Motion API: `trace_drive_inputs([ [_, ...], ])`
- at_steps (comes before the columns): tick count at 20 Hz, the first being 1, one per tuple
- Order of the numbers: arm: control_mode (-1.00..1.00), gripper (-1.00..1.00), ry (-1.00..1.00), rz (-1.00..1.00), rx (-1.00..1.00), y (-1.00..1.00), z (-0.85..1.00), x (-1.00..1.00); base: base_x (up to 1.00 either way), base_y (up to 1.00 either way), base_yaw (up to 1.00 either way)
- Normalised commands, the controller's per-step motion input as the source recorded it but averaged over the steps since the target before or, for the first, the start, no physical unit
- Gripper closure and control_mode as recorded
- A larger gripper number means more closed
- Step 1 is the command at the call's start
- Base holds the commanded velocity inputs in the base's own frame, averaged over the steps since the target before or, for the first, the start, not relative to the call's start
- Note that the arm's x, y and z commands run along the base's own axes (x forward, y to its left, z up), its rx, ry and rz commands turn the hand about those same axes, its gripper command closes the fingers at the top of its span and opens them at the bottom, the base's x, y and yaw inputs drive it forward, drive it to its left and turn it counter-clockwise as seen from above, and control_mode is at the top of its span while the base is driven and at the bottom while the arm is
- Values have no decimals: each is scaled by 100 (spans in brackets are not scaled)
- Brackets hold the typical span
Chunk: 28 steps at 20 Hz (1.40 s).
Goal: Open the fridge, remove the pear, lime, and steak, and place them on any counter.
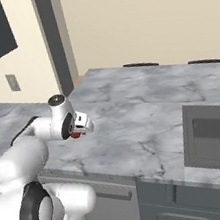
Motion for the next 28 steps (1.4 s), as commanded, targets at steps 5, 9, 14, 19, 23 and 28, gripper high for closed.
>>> trace_drive_inputs([
  [5,-100,100,26,-6,0,0,-94,100,0,0,0],
  [9,-100,100,19,-2,0,0,-60,99,0,0,0],
  [14,-100,-100,16,-1,0,0,-56,94,0,0,0],
  [19,-100,-100,1,0,0,-4,-24,-18,0,0,0],
  [23,-100,-100,-9,0,0,0,43,-71,0,0,0],
  [28,-100,-100,-14,2,0,-1,85,-94,0,0,0],
])
